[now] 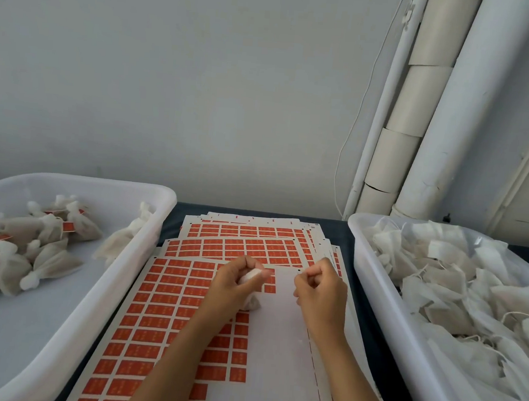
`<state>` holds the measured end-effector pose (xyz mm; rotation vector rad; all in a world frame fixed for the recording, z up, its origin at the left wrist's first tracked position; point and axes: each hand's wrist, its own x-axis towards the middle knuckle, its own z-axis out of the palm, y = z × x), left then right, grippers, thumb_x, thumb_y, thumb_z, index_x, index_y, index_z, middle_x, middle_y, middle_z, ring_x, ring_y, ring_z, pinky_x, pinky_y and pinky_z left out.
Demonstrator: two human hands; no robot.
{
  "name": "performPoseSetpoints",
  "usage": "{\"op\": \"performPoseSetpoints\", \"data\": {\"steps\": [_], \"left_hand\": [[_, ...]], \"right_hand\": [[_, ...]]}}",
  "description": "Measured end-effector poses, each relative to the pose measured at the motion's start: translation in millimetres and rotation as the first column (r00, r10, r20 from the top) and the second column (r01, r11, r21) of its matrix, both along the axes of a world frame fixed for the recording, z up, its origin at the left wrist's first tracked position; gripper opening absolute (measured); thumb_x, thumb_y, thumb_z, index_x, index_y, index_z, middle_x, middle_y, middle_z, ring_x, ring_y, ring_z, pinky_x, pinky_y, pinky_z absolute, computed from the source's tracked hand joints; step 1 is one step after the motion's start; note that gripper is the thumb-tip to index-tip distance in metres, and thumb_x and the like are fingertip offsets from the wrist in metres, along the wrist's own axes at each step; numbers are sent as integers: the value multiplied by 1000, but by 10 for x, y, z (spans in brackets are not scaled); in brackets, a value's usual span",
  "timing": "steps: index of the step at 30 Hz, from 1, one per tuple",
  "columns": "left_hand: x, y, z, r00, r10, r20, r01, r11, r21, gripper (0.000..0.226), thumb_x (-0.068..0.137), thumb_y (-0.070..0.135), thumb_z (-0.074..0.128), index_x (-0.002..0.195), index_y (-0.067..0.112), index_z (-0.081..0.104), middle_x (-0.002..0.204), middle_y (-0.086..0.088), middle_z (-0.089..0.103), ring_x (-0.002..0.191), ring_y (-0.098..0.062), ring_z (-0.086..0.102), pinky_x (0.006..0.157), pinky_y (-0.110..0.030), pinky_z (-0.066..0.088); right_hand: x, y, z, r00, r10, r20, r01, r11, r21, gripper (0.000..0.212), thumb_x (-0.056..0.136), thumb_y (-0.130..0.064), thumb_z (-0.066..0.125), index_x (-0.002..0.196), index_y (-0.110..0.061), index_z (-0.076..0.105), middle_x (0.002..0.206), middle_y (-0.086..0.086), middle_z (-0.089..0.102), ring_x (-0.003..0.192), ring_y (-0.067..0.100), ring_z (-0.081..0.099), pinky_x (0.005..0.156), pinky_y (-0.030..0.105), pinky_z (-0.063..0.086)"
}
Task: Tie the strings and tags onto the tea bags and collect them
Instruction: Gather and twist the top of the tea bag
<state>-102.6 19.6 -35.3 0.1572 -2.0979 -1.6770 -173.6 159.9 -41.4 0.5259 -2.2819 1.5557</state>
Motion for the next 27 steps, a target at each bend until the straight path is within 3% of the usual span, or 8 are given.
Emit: {"op": "performPoseSetpoints", "data": {"steps": [3,6,9,12,16,19,21,27], "left_hand": [[58,-24,-21,977,-139,160,161,978,-134,15,87,40,58,81,26,60,68,16,57,64,-3,57,59,-8,46],[73,-6,-17,971,-109,214,148,974,-173,17,86,43,60,81,27,60,73,14,58,69,-5,57,57,-6,44],[109,-14,35,973,-78,218,78,997,11,30,80,52,58,71,23,60,65,10,56,63,-6,54,56,-7,44],[157,-49,69,980,-105,172,63,971,231,36,74,58,56,72,24,65,75,7,62,76,-11,58,66,-15,46],[170,-38,146,968,-253,-9,232,871,433,27,85,45,49,100,39,71,112,17,65,111,-13,58,83,-22,50],[151,-20,166,954,-293,-56,285,839,463,34,89,45,41,112,40,65,125,14,61,119,-10,56,91,-27,49],[166,-7,163,965,-261,-36,248,853,459,30,85,51,42,103,48,66,113,18,65,111,-7,60,87,-24,51],[126,3,34,987,39,158,-88,943,322,14,87,47,53,89,34,59,94,14,59,90,-14,59,60,-12,44]], "right_hand": [[-57,75,-20,997,15,71,-11,998,-67,17,86,-13,62,74,-19,50,90,-6,68,57,4,63,48,8,46],[-68,100,-38,994,48,99,-40,996,-81,17,86,-10,61,74,-17,51,80,-1,68,55,4,61,49,8,46],[-42,57,-40,992,96,87,-91,994,-58,16,86,-11,62,75,-17,52,72,-7,65,55,5,62,49,9,47],[-1,-13,-59,985,151,84,-156,986,66,17,86,-19,64,77,-25,50,76,-13,63,59,2,63,52,9,48],[84,-117,-92,967,248,52,-254,948,190,24,85,-20,66,74,-32,48,66,-16,59,59,0,62,52,7,48],[106,-159,-101,954,299,10,-289,913,287,27,86,-18,65,76,-36,46,66,-18,57,56,2,61,56,8,49],[100,-157,-102,950,313,1,-298,904,306,20,87,-20,63,84,-34,49,69,-18,58,57,2,61,59,7,49],[83,-87,-81,960,278,-27,-266,941,210,4,89,-27,59,87,-30,57,72,-19,62,68,-2,62,61,6,48]]}}
